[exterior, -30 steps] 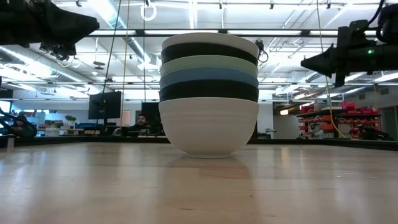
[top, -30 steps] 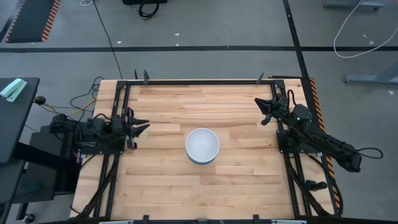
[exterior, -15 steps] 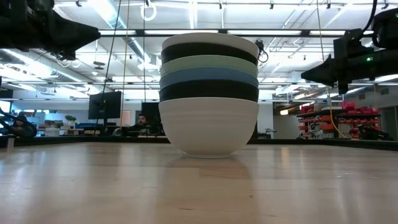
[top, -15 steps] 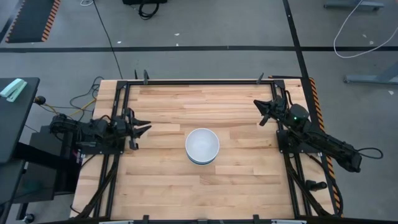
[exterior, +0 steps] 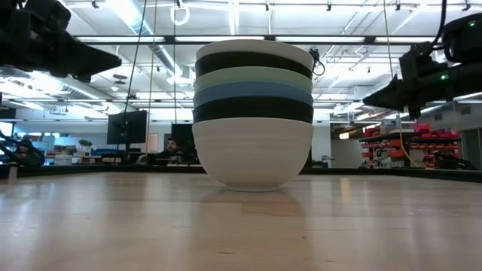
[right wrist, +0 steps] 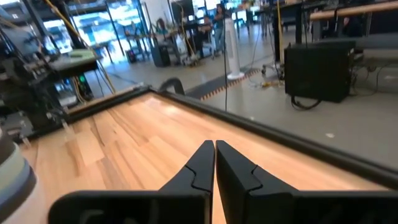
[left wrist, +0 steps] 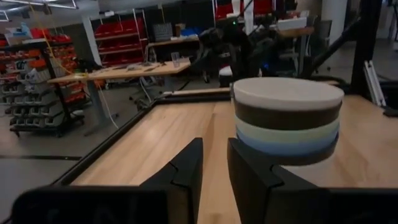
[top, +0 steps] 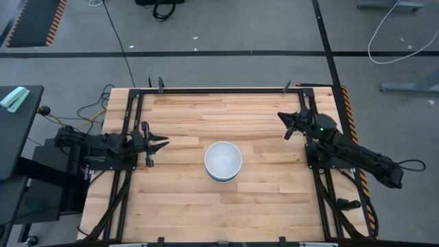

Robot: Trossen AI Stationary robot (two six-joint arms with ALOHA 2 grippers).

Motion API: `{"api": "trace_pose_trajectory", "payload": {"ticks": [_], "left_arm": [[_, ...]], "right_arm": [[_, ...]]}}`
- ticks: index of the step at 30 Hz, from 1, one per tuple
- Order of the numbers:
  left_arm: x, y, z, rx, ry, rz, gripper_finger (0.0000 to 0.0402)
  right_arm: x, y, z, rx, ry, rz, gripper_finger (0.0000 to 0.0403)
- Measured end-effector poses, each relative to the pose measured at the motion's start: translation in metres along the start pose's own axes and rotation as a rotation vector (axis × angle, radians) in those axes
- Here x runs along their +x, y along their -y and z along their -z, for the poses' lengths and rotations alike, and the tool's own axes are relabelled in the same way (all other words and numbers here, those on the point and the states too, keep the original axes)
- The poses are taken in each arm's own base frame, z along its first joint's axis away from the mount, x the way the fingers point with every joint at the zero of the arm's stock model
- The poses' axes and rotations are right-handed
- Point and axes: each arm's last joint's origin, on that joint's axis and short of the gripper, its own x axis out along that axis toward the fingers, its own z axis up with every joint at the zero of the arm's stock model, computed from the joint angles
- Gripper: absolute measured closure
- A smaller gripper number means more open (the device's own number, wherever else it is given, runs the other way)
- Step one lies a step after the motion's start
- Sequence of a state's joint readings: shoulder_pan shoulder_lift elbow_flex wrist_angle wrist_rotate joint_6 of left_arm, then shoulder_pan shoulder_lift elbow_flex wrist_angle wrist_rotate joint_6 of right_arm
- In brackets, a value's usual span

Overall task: Nest bowls inside each other
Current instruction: Return to Home Position

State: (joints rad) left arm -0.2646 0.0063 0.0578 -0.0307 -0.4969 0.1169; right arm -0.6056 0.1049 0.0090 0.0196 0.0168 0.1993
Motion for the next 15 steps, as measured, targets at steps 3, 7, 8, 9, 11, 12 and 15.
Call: {"api": "trace_pose_trajectory", "payload": {"ticks": [3, 7, 8, 9, 11, 12, 15], "left_arm": [[0.0, 0.0005, 0.0022, 0.02, -0.02, 0.012, 0.0315], [-0.0003, 0.0041, 0.0034, 0.067, -0.019, 0.132, 0.0316], [-0.0006, 0.0055, 0.0033, 0.074, -0.013, 0.181, 0.0318], [-0.0008, 0.0067, 0.0033, 0.083, -0.008, 0.225, 0.0319], [-0.0013, 0.0085, 0.0036, 0.096, -0.001, 0.286, 0.0322], [-0.0014, 0.0087, 0.0037, 0.097, -0.001, 0.294, 0.0323], [-0.0014, 0.0088, 0.0045, 0.095, -0.01, 0.297, 0.0322]], "right_arm": [[0.0028, 0.0007, 0.0037, 0.001, -0.046, 0.008, 0.038], [0.0057, 0.0015, 0.0079, 0.007, -0.096, 0.018, 0.038], [0.0061, 0.0016, 0.0086, 0.008, -0.103, 0.019, 0.038], [0.0063, 0.0016, 0.0089, 0.008, -0.107, 0.02, 0.038], [0.0064, 0.0017, 0.009, 0.008, -0.108, 0.02, 0.038], [0.0064, 0.0016, 0.0089, 0.008, -0.107, 0.02, 0.038], [0.0064, 0.0016, 0.0086, 0.007, -0.104, 0.019, 0.038]]}}
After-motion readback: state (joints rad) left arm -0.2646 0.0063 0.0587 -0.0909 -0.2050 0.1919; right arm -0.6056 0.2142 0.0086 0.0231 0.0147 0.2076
